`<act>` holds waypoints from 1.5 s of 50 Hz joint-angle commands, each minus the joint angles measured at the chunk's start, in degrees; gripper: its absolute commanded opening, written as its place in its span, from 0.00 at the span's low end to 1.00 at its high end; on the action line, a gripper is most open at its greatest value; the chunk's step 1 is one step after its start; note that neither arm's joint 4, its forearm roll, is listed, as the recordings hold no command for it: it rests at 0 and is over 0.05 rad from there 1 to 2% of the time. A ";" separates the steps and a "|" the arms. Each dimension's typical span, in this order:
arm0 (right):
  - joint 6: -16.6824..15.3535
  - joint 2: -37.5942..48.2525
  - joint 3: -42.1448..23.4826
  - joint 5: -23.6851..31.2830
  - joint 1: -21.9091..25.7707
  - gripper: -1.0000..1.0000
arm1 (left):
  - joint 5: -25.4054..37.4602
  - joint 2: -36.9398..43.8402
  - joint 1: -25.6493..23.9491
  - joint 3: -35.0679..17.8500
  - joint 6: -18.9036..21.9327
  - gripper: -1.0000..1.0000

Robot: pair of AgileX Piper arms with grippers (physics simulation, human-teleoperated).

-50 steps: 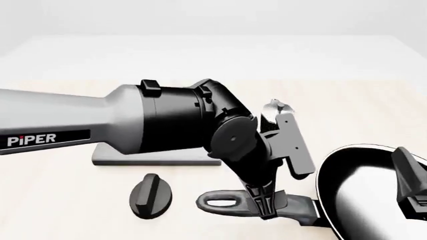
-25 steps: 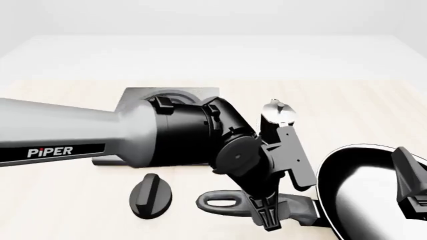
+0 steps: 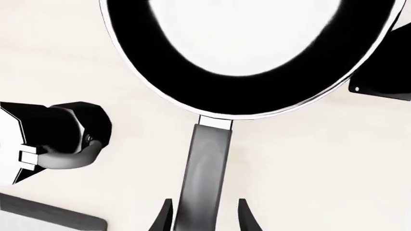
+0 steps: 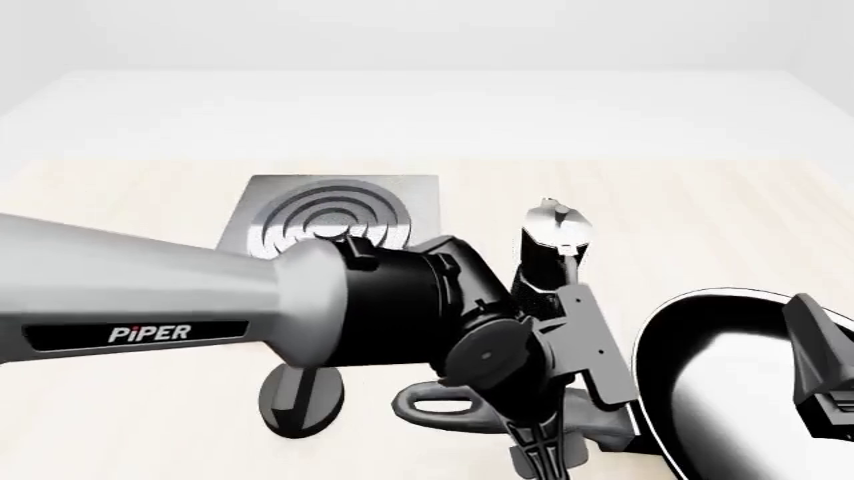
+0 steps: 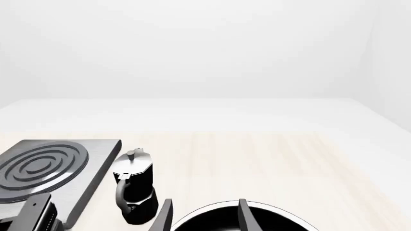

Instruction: Put the frying pan on the stove.

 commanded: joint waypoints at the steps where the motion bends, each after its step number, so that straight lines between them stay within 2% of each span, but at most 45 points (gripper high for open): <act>1: -0.28 -0.90 0.03 0.56 -0.13 1.00 | -1.85 1.13 -0.42 1.07 -1.47 1.00; 32: -0.28 -0.90 0.03 0.56 -0.14 1.00 | -7.03 2.49 -0.09 5.04 -3.75 1.00; 61: -0.27 -0.91 0.03 0.56 -0.13 1.00 | -9.55 5.20 0.29 5.80 -5.08 1.00; 62: -0.27 -0.91 0.03 0.56 -0.13 1.00 | -9.47 5.15 0.66 5.67 -4.61 0.00; 75: -0.28 -0.90 0.03 0.56 -0.13 1.00 | -7.49 3.82 2.37 4.55 -2.32 0.00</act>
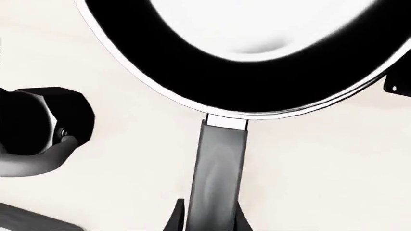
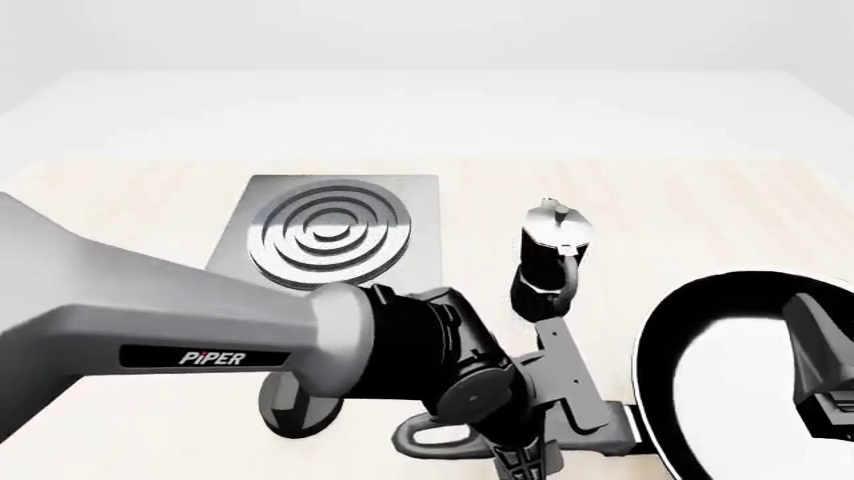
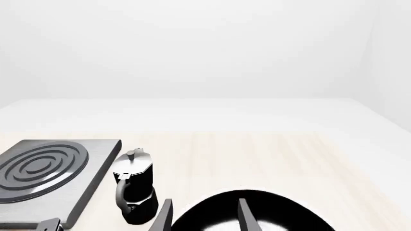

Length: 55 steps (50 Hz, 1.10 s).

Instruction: Put the frying pan on the stove.

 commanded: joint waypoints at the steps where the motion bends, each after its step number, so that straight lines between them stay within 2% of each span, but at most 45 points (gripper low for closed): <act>1: -0.28 -0.90 0.03 0.56 -0.12 1.00 | 0.91 -0.46 1.81 -0.76 1.47 0.00; 21: -0.27 -0.89 0.03 0.56 -0.11 1.00 | 4.75 -4.39 3.77 -2.41 7.78 0.00; 25: -0.28 -0.90 0.03 0.56 -0.13 1.00 | 4.46 -5.35 4.35 -2.30 9.90 0.00; 30: -0.27 -0.90 0.03 0.56 -0.14 1.00 | 4.94 -5.81 4.15 -2.42 10.45 0.00; 31: -0.27 -0.89 0.03 0.56 -0.13 1.00 | 4.28 -6.62 4.84 -2.12 11.77 0.00; 55: -0.28 -0.90 0.03 0.56 -0.13 1.00 | 4.57 -12.70 4.22 -0.49 16.10 0.00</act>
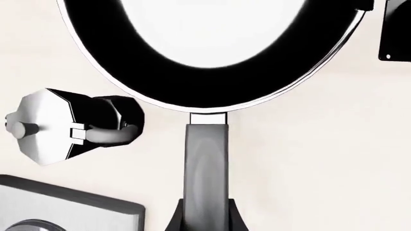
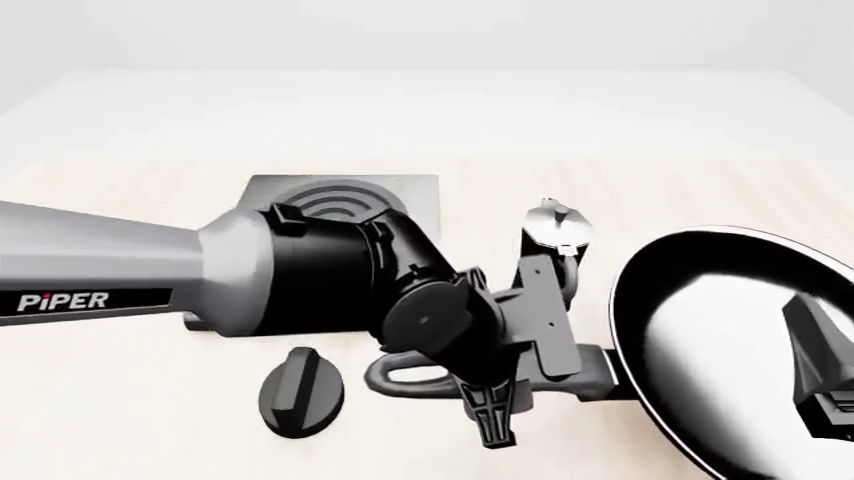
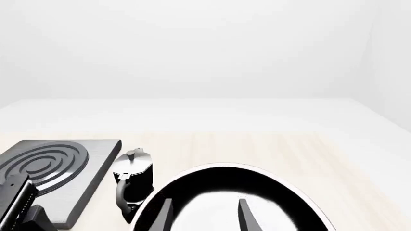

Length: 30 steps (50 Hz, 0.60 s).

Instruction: Put the frying pan on the stove.

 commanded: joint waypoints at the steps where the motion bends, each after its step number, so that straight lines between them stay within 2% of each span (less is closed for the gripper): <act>1: -0.28 -0.90 0.03 0.56 -0.13 1.00 | -0.41 -3.31 -0.15 -0.43 2.18 0.00; 5: -0.26 -0.90 0.03 0.56 -0.13 1.00 | -0.23 -4.61 -0.68 -0.51 2.55 0.00; 30: -0.28 -0.90 0.03 0.56 -0.13 1.00 | -1.70 -7.81 4.02 -0.26 8.05 0.00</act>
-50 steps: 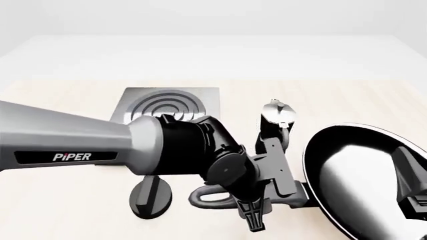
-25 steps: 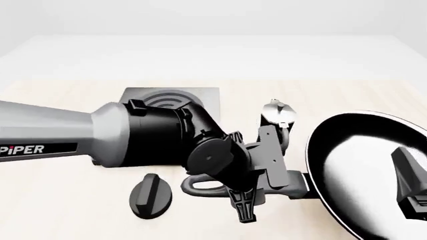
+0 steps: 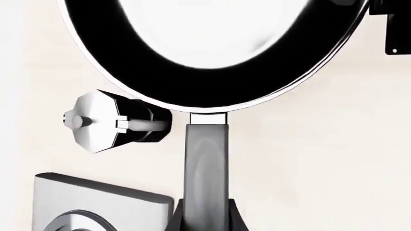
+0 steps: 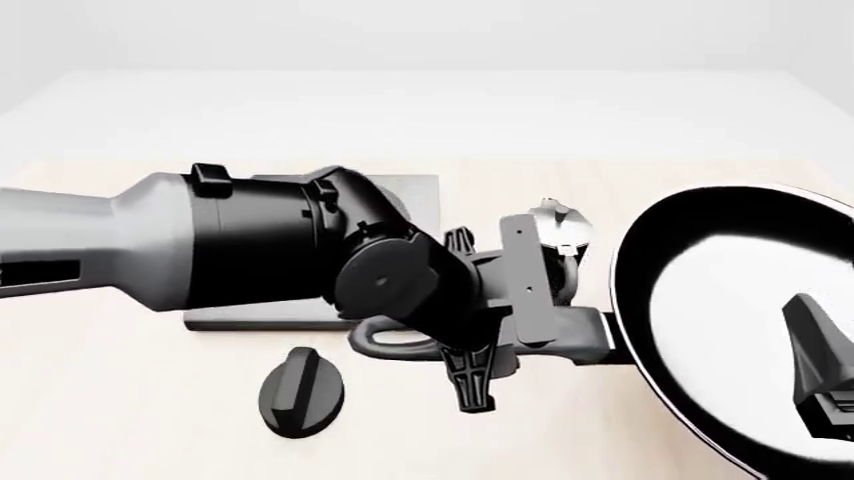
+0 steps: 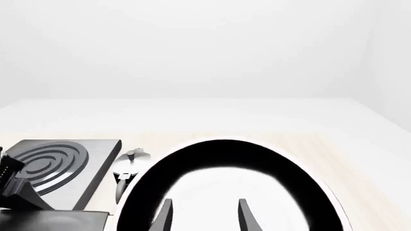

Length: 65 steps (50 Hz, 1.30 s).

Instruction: Put the frying pan on the stove.

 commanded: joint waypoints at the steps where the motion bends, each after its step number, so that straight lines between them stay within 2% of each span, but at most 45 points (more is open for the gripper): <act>1: -0.28 -0.90 0.03 0.56 -0.12 1.00 | -1.11 -2.29 1.30 -1.20 2.09 0.00; 14: -0.27 -0.89 0.03 0.56 -0.13 1.00 | -1.63 -3.57 2.38 -1.13 3.92 0.00; 17: -0.26 -0.89 0.03 0.56 -0.13 1.00 | -1.46 -4.38 0.79 -1.96 2.38 0.00; 18: -0.27 -0.89 0.03 0.56 -0.13 1.00 | -1.87 -4.69 1.69 -1.46 3.52 0.00; 24: -0.27 -0.90 0.03 0.56 -0.12 1.00 | -2.11 -4.41 2.43 -0.87 4.54 0.00; 25: -0.27 -0.90 0.03 0.56 -0.13 1.00 | -3.53 -5.22 3.79 0.35 6.60 0.00; 26: -0.27 -0.90 0.03 0.56 -0.11 1.00 | -2.69 -4.85 3.08 -0.36 5.38 0.00; 30: -0.28 -0.89 0.03 0.56 -0.12 1.00 | -3.02 -4.89 3.15 -0.30 5.55 0.00; 32: -0.28 -0.90 0.03 0.56 -0.13 1.00 | -2.67 -5.15 1.97 -0.97 4.40 0.00; 37: -0.27 -0.91 0.03 0.56 -0.13 1.00 | -3.26 -5.60 3.99 -0.76 5.86 0.00; 53: -0.27 -0.90 0.03 0.56 -0.14 1.00 | -4.47 -7.22 5.18 -0.72 7.16 0.00; 59: -0.28 -0.89 0.03 0.56 -0.14 1.00 | -4.69 -8.30 4.51 -1.09 6.24 0.00; 61: -0.27 -0.89 0.03 0.56 -0.13 1.00 | -5.43 -8.87 5.98 -0.22 7.65 0.00; 65: -0.27 -0.89 0.03 0.56 -0.13 1.00 | -5.22 -9.50 6.15 -0.36 7.49 0.00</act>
